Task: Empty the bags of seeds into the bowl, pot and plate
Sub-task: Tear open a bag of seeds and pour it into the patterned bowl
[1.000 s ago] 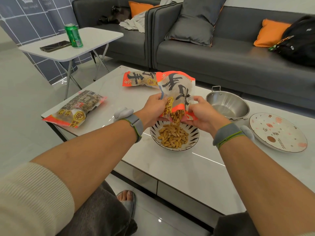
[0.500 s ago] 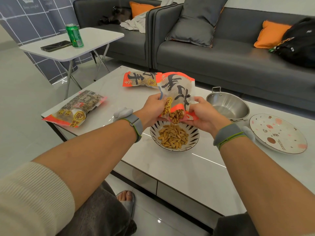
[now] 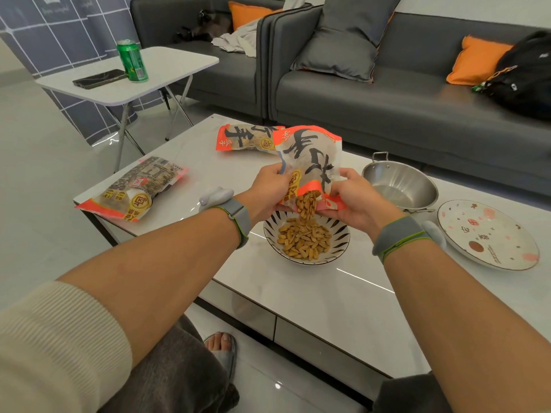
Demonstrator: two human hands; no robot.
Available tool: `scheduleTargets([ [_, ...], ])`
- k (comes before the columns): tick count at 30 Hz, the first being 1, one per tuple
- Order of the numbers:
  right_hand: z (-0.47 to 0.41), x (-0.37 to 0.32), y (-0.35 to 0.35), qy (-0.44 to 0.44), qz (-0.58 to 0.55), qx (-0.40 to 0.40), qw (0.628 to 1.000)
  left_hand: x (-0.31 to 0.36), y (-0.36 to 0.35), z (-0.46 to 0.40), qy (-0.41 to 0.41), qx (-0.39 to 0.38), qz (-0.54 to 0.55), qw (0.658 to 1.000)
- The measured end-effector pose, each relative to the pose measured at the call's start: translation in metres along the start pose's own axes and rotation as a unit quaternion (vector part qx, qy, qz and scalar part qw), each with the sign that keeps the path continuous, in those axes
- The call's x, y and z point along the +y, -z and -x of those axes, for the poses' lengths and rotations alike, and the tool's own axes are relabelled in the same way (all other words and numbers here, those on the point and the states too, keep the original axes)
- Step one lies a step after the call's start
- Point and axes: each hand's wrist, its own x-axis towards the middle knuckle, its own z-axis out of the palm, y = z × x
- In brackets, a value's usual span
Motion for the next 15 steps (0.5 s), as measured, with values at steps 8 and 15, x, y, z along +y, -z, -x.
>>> scheduleTargets([
  [8,0.0002,0.0012,0.0000,-0.003,-0.003,0.001,1.000,-0.0013,-0.0015,-0.0010,0.001,0.004,-0.007,1.000],
  [15,0.0011,0.0020,-0.0007,-0.003,0.012,0.007,1.000,-0.0026,-0.0032,-0.0019,0.000,0.004,-0.013,1.000],
])
